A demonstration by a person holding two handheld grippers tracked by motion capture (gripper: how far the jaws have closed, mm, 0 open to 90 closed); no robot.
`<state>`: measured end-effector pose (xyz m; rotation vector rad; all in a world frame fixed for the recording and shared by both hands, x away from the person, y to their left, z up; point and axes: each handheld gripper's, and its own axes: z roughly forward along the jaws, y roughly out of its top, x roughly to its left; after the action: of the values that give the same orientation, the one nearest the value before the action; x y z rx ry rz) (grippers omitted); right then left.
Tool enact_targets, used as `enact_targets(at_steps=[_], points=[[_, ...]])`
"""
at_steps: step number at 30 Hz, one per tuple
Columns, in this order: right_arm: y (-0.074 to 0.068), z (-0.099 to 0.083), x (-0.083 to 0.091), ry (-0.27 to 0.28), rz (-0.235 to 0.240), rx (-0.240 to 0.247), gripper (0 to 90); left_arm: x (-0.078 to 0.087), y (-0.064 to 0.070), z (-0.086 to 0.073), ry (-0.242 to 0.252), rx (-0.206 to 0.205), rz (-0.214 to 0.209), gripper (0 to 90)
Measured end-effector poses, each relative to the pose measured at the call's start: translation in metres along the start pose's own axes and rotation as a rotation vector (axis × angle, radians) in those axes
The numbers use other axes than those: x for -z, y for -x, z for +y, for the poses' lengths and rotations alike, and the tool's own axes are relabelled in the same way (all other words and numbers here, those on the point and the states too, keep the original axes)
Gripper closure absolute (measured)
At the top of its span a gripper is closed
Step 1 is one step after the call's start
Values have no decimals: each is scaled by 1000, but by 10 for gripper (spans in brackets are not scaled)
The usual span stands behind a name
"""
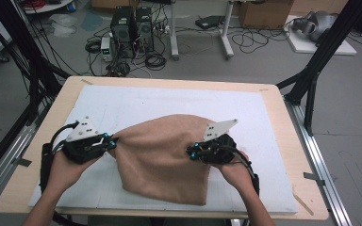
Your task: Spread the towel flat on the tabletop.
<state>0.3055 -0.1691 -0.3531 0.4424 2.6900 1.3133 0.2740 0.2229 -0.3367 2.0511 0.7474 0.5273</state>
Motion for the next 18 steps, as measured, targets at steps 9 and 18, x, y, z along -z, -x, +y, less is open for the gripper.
enact_targets(at_steps=[9, 18], points=[[-15, -37, -10, -68, 55, -55, 838, 2, 24, -52, -29, 35, -89, 839], [-33, -57, -2, -72, 72, -70, 790, 2, 38, -58, -36, 14, -185, 703]])
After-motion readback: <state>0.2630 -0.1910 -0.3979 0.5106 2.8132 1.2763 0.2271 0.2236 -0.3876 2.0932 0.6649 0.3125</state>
